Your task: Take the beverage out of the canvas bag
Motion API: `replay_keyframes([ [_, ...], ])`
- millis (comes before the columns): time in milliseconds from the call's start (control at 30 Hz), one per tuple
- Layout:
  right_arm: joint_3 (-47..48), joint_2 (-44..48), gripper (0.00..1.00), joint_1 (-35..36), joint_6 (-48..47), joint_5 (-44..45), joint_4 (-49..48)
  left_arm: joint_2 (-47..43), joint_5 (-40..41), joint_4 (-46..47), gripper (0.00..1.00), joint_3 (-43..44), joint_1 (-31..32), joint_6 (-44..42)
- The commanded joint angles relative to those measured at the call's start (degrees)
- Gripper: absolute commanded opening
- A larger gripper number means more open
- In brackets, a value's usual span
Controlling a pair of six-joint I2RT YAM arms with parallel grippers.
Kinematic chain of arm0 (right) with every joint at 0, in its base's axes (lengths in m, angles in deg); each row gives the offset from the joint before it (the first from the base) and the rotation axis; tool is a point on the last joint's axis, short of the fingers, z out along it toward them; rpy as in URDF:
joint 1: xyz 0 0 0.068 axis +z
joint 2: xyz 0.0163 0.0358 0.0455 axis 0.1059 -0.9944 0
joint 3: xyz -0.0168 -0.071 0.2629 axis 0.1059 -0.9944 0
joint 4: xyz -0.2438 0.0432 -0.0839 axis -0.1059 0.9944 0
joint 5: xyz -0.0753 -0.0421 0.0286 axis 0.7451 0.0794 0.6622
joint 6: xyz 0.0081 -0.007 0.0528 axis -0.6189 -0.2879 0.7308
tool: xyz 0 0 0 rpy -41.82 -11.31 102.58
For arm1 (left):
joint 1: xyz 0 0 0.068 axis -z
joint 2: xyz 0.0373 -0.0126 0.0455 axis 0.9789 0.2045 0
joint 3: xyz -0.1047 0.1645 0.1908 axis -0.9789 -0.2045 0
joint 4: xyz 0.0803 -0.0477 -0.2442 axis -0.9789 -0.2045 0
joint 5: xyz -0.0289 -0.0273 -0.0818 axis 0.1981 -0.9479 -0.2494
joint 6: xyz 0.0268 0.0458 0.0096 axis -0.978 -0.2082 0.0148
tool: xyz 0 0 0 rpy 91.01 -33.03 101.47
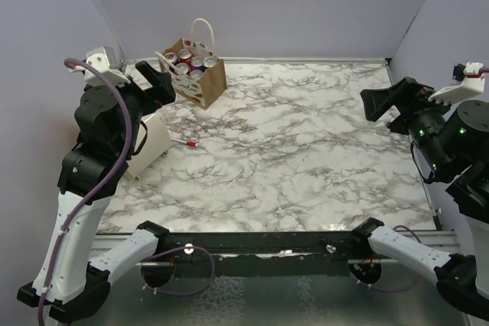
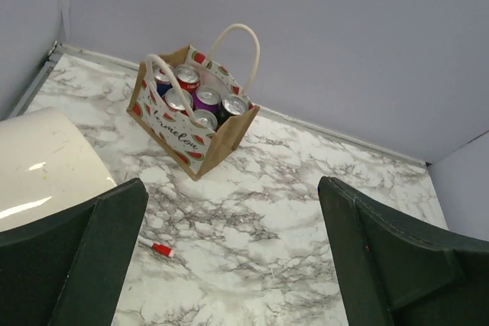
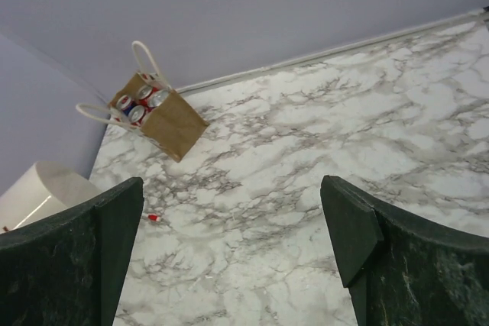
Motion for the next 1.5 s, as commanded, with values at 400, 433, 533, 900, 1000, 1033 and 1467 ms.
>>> replay_keyframes([
  [400, -11.6, 2.7, 0.99, -18.7, -0.5, -9.8, 3.9, 4.4, -18.2, 3.2, 0.99, -7.0, -9.8, 6.4],
  [433, -12.5, 2.7, 0.99, -19.3, -0.6, -10.8, 3.6, 4.4, -18.8, 3.9, 0.99, -8.0, -10.2, 6.5],
  [533, -14.9, 2.0, 0.99, -21.3, -0.7, -13.4, 2.7, 4.8, -20.5, 5.8, 0.99, -9.6, -11.2, 6.6],
  [900, -25.9, -0.1, 0.99, -24.5, -1.3, -21.4, -8.1, 11.5, -24.4, 11.8, 0.99, -10.7, -12.9, 6.5],
  [1000, -28.5, -1.1, 0.99, -24.7, -1.7, -21.9, -13.2, 15.1, -25.0, 13.7, 0.99, -10.0, -13.1, 7.3],
  [1033, -29.1, -1.7, 0.99, -24.7, -2.0, -22.1, -14.9, 16.6, -24.8, 13.8, 0.99, -8.3, -13.1, 7.8],
  [1467, -29.4, -11.5, 0.99, -24.8, -7.9, -24.8, -25.2, 33.7, -23.4, 15.4, 0.99, 1.4, -16.5, 15.5],
])
